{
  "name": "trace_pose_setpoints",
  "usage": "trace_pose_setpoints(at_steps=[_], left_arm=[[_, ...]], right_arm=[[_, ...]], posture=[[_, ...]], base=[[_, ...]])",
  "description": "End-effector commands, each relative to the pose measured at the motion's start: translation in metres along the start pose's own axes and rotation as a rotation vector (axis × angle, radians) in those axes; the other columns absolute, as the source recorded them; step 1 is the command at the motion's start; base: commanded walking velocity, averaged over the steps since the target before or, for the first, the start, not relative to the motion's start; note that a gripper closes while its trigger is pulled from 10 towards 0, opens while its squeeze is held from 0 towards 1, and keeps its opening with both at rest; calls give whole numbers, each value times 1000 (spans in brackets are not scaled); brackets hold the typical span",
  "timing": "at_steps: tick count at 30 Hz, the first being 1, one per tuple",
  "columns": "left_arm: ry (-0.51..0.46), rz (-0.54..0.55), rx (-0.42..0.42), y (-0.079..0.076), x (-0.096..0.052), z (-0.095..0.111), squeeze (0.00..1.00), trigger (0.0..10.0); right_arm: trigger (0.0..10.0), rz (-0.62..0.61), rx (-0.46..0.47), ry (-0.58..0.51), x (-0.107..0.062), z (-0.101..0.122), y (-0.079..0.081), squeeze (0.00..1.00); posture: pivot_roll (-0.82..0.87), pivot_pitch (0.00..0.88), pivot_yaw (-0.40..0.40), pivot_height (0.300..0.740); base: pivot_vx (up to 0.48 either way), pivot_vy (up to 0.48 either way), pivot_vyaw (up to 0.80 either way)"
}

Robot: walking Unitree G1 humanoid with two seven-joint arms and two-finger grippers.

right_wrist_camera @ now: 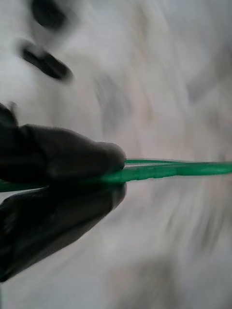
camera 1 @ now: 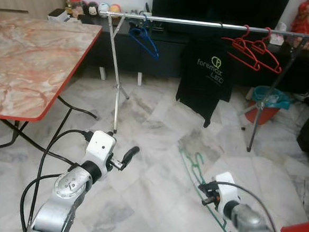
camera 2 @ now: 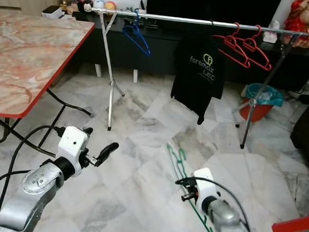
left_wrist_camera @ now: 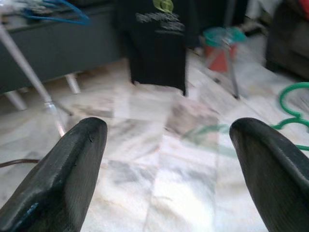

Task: Hang hanger

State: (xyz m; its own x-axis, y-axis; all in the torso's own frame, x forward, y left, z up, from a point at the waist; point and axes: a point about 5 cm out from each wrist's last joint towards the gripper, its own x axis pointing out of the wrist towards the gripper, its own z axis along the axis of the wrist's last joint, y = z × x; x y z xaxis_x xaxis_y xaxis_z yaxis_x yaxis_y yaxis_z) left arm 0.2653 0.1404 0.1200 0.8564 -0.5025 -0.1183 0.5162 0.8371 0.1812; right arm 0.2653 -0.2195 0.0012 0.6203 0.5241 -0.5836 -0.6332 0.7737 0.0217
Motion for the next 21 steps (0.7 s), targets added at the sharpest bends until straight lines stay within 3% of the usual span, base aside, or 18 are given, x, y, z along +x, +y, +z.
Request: trace_pose_setpoints(at_steps=[1,5,7,12,17,21], left_arm=[[33,-95,16,-6,4,-2,0,10000],[63,-177,45,-8,4,-5,0,10000],[88,-276,64,-12,3,-6,0,10000],[97,-432,114,-18,3,-1,0,10000],[109,-576,92,-24,0,5,0,10000],[138,-659,112,-26,0,5,0,10000]], right_arm=[[10000,171,-94,26,-15,4,-3,0],[10000,206,-149,40,-33,17,-17,0],[10000,250,-194,33,-45,32,-23,0],[10000,381,-246,-29,-50,54,-13,0],[10000,473,-305,-88,-52,80,-2,0],[10000,523,-339,-48,-56,84,7,0]], posture=[[43,0,-33,740],[27,0,-25,740],[22,0,-21,740],[39,0,-26,740],[35,0,-26,740],[33,0,-25,740]], base=[[0,0,0],[0,0,0],[0,0,0],[0,0,0],[0,0,0],[0,0,0]])
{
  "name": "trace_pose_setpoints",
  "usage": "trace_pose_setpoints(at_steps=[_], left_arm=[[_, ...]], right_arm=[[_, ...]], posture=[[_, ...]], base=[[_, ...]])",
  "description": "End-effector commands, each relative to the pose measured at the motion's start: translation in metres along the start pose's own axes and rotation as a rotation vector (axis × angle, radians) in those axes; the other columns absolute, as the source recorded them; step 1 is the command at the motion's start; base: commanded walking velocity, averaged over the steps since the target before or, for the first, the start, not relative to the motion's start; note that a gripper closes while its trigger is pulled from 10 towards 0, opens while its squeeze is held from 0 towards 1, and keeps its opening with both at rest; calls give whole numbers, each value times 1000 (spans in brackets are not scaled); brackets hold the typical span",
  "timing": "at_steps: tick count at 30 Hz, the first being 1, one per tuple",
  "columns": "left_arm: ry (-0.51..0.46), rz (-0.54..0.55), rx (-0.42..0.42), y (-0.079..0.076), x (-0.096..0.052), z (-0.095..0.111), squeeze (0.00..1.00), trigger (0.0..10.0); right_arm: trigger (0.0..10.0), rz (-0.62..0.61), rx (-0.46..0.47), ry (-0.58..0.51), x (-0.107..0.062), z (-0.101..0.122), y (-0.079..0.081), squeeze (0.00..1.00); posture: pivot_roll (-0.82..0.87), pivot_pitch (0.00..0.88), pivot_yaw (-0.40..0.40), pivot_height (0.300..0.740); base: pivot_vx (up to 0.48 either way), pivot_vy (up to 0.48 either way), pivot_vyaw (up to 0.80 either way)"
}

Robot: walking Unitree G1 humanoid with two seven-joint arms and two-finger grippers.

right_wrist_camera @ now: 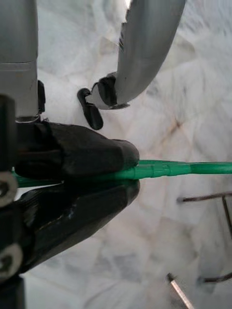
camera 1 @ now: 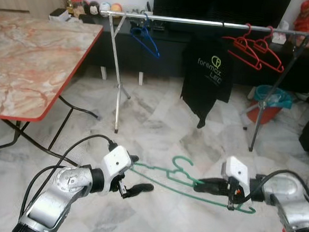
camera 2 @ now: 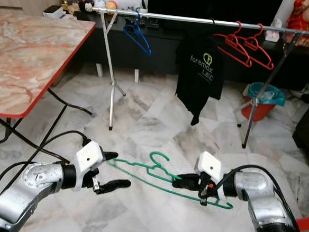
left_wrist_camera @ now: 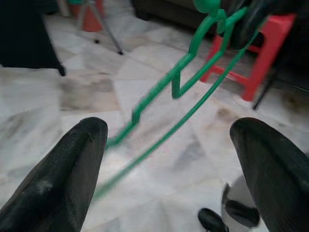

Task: Hang hanger

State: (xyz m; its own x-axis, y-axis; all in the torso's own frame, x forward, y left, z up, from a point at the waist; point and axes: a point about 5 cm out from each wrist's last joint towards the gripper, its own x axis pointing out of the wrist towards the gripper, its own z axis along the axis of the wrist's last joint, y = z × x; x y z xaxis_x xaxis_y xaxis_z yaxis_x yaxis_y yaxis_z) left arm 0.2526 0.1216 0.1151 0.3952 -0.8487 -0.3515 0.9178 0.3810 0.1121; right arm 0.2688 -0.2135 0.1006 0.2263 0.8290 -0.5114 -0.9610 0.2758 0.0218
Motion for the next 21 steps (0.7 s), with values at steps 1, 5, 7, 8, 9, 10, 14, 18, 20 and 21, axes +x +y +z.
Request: trace_pose_setpoints(at_steps=[1,5,7,8,9,10,14,18,20,21], left_arm=[[16,-76,36,-2,2,6,0,10000],[14,-104,50,2,7,10,0,10000],[4,-117,53,3,11,14,0,10000],[-10,-140,52,3,14,19,0,10000],[-13,-147,52,3,14,20,0,10000],[-16,-175,43,0,15,21,0,10000],[9,-237,40,-4,16,19,0,10000],[51,-284,39,-6,17,14,0,10000],[52,-289,37,-6,18,14,0,10000],[54,-291,38,-6,18,13,0,10000]], right_arm=[[10000,35,-2,25,-1,1,6,0],[10000,72,-19,18,2,7,12,0],[10000,89,-23,32,4,5,15,0],[10000,97,-16,37,4,5,17,0],[10000,97,-14,39,4,5,18,0],[10000,98,-15,37,4,5,18,0],[10000,103,-23,29,3,10,19,0],[10000,108,-38,18,3,17,19,0],[10000,112,-42,13,4,19,19,0],[10000,115,-44,5,4,21,19,0]], posture=[[32,0,-23,740],[25,0,-24,740],[24,0,-26,740],[24,0,-28,740],[24,0,-28,740],[24,0,-28,740],[17,0,-31,740],[15,0,-35,740],[15,0,-35,740],[15,0,-35,740]], base=[[0,0,0],[0,0,0],[0,0,0],[0,0,0],[0,0,0],[0,0,0],[0,0,0],[0,0,0],[0,0,0],[0,0,0]])
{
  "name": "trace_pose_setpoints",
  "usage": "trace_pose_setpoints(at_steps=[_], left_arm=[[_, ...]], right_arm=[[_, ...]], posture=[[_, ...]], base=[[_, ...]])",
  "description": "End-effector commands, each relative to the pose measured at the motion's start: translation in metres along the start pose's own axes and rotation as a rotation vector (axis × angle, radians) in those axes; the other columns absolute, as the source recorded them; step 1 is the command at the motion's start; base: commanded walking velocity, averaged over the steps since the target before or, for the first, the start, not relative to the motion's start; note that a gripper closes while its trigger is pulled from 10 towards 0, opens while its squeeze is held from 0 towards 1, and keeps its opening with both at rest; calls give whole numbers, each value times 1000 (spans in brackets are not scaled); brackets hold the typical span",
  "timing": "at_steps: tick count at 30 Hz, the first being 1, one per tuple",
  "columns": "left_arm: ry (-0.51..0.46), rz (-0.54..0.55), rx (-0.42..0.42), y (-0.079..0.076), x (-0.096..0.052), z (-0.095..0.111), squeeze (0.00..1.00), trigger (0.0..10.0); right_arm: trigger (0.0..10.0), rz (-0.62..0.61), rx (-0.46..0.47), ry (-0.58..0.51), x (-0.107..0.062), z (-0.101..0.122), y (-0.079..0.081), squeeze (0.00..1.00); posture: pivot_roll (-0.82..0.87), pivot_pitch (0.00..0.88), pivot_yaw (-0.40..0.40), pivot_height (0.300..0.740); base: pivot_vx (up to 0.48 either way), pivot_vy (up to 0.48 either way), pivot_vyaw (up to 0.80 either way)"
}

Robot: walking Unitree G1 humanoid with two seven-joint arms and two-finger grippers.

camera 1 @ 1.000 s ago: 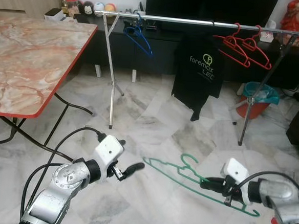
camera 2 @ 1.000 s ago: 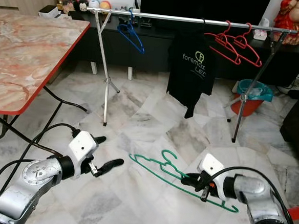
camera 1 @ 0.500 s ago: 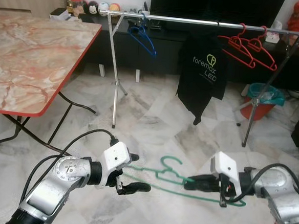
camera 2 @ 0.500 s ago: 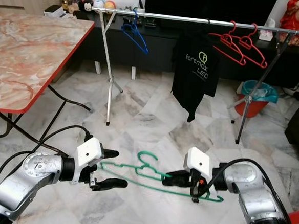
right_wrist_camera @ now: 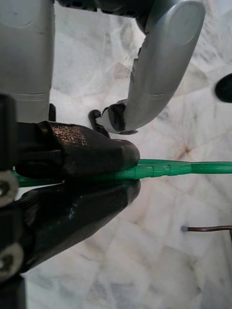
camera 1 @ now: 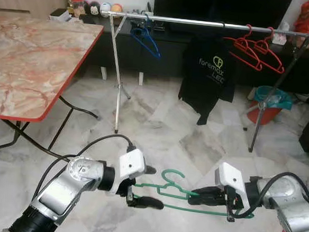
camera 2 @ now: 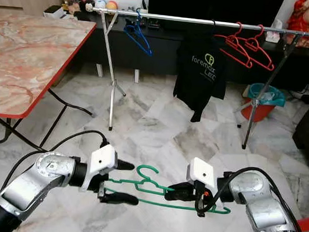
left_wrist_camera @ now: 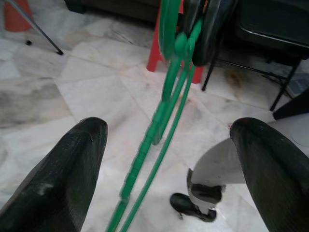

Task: Hang hanger

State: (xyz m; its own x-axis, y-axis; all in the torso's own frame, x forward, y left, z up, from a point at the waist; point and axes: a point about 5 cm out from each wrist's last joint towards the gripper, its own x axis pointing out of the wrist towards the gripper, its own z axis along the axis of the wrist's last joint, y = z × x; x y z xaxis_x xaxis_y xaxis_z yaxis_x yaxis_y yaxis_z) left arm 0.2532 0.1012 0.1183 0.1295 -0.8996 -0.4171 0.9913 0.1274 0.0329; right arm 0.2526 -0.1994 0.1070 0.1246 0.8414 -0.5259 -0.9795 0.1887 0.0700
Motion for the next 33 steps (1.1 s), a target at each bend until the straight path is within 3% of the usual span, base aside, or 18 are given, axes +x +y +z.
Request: trace_pose_setpoints(at_steps=[1,12,13,14,15,16,33], left_arm=[[10,-17,11,1,3,2,0,10000],[-1,-15,17,4,9,4,0,10000],[-1,-20,14,4,9,4,0,4941],[-1,-20,14,4,9,4,0,4941],[1,-25,15,3,10,4,0,3216],[3,-30,16,3,10,4,0,0],[26,-59,12,2,10,1,0,0]], right_arm=[[10000,18,-42,-25,0,13,0,0],[10000,43,-44,-30,5,16,1,0],[10000,42,-43,-30,5,15,1,0],[10000,42,-43,-30,5,15,1,0],[10000,42,-42,-30,6,15,1,0],[10000,40,-40,-31,6,15,1,0],[10000,26,-36,-45,8,17,1,0]], posture=[[11,0,-36,740],[14,0,-42,740],[13,0,-40,740],[13,0,-40,740],[14,0,-38,740],[13,0,-37,740],[16,0,-31,740]], base=[[0,0,0],[0,0,0],[0,0,0],[0,0,0],[0,0,0],[0,0,0],[0,0,0]])
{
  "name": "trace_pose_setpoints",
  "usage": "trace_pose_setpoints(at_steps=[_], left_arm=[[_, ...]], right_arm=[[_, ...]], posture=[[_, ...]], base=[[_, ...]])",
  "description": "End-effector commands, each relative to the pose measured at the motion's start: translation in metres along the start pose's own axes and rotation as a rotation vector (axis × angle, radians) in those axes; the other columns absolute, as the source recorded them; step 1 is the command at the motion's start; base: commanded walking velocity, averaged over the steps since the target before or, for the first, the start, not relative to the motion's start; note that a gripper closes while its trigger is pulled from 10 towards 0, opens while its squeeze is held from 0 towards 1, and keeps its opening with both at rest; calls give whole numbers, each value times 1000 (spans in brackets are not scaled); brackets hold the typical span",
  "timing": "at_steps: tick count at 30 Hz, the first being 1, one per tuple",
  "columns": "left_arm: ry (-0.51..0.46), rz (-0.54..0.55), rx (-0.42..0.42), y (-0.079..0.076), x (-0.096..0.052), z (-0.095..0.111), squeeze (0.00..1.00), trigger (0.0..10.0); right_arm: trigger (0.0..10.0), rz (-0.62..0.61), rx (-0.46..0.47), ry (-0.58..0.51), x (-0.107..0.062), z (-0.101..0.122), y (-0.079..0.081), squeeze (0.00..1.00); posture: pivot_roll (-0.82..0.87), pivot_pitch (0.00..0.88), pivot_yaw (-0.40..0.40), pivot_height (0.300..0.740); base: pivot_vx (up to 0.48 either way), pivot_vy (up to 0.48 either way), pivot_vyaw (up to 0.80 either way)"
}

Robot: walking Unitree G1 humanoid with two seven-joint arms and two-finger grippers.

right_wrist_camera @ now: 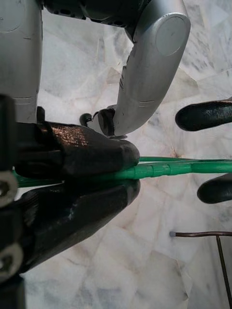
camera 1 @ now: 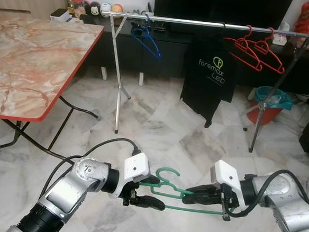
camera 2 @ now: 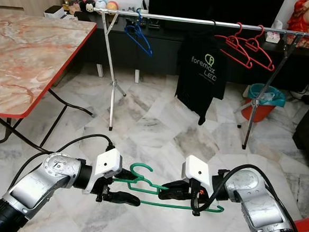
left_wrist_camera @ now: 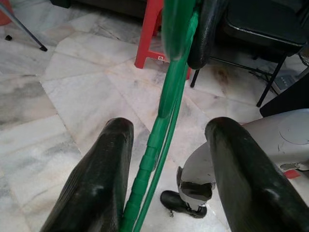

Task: Hang hanger

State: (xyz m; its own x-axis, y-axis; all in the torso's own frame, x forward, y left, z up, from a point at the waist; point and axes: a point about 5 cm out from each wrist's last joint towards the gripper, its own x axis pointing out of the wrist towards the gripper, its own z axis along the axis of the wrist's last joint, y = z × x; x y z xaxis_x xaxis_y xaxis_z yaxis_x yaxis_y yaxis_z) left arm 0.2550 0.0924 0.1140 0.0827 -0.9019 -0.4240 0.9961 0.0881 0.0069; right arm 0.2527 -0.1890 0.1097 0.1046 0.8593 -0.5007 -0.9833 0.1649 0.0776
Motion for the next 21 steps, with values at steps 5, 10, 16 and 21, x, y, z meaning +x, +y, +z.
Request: trace_pose_setpoints(at_steps=[5,10,16,21], left_arm=[[24,-20,12,0,0,0,0,0],[26,-28,6,-1,0,0,0,0],[28,-37,4,-2,0,-2,0,0],[29,-48,-12,-4,0,-3,0,0]], right_arm=[[10000,5,-27,-22,2,9,-1,0],[10000,7,-23,-25,4,8,0,0],[10000,6,-20,-29,3,6,1,0],[10000,5,-13,-35,4,6,1,0]], posture=[[18,0,-31,740],[17,0,-30,740],[16,0,-28,740],[13,0,-27,740]], base=[[0,0,0],[0,0,0],[0,0,0],[0,0,0]])
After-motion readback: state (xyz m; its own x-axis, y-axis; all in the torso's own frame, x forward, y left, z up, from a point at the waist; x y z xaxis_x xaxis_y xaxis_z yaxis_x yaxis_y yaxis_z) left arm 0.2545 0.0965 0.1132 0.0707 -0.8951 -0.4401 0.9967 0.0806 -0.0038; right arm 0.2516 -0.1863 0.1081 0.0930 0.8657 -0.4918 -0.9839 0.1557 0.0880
